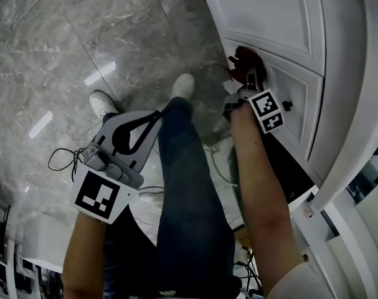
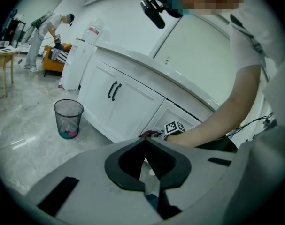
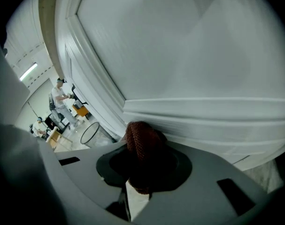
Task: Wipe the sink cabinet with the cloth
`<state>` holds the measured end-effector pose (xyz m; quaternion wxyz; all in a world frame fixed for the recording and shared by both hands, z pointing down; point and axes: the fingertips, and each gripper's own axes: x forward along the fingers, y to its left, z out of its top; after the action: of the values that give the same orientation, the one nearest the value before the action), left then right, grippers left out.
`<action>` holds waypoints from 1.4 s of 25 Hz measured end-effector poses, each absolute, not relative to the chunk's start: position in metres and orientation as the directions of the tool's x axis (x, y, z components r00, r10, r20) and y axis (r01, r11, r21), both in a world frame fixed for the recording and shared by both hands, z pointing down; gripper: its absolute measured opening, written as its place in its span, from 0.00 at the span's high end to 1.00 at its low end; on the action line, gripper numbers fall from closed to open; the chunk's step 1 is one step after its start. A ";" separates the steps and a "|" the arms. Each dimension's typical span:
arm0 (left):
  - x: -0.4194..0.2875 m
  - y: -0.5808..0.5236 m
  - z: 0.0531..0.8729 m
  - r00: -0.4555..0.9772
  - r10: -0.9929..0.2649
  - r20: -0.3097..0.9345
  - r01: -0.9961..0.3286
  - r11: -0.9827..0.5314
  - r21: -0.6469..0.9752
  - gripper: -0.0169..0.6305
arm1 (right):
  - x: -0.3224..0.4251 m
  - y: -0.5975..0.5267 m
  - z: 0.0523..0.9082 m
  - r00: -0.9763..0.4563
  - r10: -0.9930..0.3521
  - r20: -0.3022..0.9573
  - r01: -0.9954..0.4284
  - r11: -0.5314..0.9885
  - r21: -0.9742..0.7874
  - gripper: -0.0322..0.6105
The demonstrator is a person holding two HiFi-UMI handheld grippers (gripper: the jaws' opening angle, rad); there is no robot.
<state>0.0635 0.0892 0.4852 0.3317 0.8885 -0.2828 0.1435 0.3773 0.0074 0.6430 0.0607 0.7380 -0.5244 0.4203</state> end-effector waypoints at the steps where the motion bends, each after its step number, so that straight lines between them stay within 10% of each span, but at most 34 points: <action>1: 0.065 0.090 0.484 0.810 -0.391 0.438 -0.581 -0.643 0.499 0.96 | 0.380 0.011 0.641 0.102 -0.724 0.682 -0.826 -0.444 -0.348 0.83; 35: 0.162 0.114 0.489 0.834 -0.341 0.434 -0.542 -0.652 0.530 0.96 | 0.437 0.102 0.629 0.045 -0.674 0.737 -0.819 -0.448 -0.360 0.83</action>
<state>0.1624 0.1139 0.4890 0.3369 0.8964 -0.2463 0.1494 0.4371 0.1022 0.6287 0.0793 0.7184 -0.5194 0.4559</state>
